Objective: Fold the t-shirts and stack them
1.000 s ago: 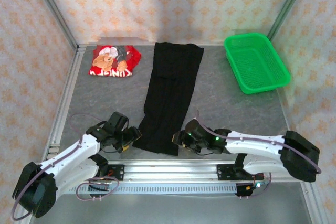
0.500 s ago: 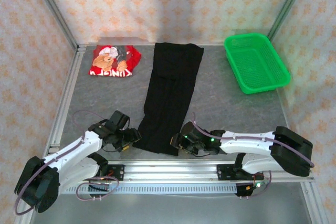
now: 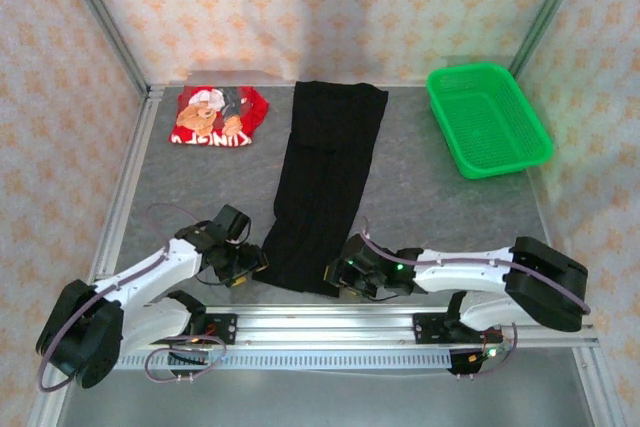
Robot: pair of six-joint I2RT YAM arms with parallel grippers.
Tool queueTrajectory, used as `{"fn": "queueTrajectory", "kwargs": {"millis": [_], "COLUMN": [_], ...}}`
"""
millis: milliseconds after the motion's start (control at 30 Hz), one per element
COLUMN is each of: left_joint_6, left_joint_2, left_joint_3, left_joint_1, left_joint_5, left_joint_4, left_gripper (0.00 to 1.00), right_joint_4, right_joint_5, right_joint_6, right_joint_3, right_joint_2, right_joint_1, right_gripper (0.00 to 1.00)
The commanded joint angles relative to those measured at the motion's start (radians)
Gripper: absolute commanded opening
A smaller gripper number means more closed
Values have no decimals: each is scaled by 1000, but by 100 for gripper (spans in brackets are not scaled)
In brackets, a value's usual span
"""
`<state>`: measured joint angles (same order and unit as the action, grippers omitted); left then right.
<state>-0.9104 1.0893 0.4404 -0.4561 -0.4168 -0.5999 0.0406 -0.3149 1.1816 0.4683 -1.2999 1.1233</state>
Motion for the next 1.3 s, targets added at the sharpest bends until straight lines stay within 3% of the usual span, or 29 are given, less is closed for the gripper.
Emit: {"fn": "queueTrajectory", "kwargs": {"millis": [0,500,667,833,1067,1267], "left_joint_6": [33,5,19,26,8,7], "left_joint_2": [64,211,222,192,192,74], "left_joint_3": [6,112,146,131,147,113], "left_joint_1": [-18,-88,-87,-88,-102,-110], "left_joint_5": [-133,-140,-139,-128,-129,-101], "left_joint_4": [350,416,377,352,356,245], "left_gripper": [56,46,37,25,3,0], "right_joint_4": [-44,-21,17,83,162,255], "right_joint_5": [-14,-35,-40,-12,-15,6], "right_joint_6": [-8,-29,-32,-4,10,45], "right_joint_3": [40,132,150,120,94,55], "right_joint_2": [-65,-163,-170,-84,-2,111], "right_joint_1": [13,15,15,14,15,16], "right_gripper": [50,32,14,2,0,0]}}
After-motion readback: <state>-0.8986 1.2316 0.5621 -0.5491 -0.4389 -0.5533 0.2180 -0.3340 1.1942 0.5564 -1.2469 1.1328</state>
